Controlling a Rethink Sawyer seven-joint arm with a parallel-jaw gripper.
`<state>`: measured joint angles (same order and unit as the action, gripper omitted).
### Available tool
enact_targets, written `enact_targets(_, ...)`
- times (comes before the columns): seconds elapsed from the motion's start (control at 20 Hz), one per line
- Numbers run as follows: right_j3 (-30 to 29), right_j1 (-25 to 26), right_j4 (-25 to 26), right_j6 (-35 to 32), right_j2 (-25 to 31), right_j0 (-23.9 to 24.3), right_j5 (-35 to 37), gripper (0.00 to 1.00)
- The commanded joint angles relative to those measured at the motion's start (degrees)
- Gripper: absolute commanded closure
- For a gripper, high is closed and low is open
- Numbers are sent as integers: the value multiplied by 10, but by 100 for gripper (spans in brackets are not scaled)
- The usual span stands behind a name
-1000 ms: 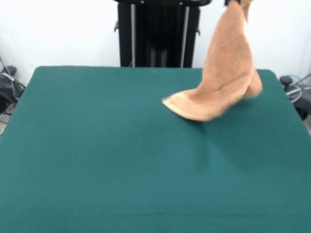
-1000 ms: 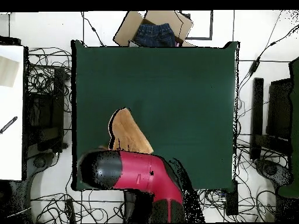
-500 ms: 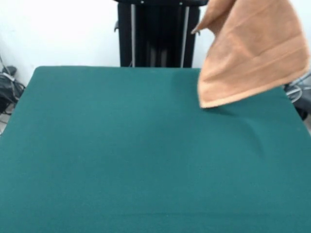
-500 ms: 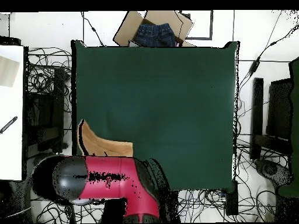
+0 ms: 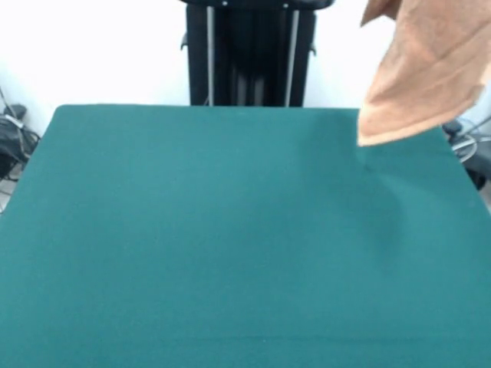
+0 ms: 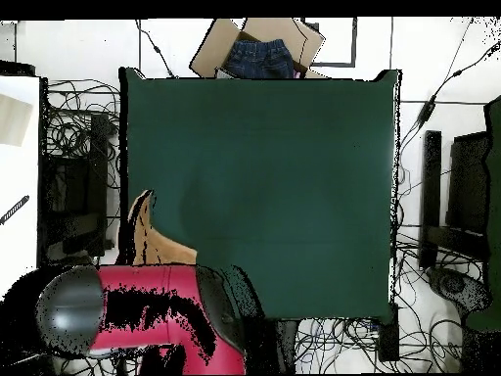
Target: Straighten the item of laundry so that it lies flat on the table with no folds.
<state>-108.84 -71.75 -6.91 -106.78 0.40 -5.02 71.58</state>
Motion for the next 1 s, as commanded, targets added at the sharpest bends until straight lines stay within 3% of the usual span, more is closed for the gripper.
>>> enact_targets(0.05,8,4,-10,-164,-12,-2,44,100)
enact_targets(0.4,-5,10,-33,-131,-3,10,27,100)
enact_targets(0.5,5,13,-19,-125,1,9,31,100)
enact_targets(0.75,-13,52,-32,-39,18,46,-23,100)
enact_targets(1.0,-26,48,-38,-27,23,53,-38,100)
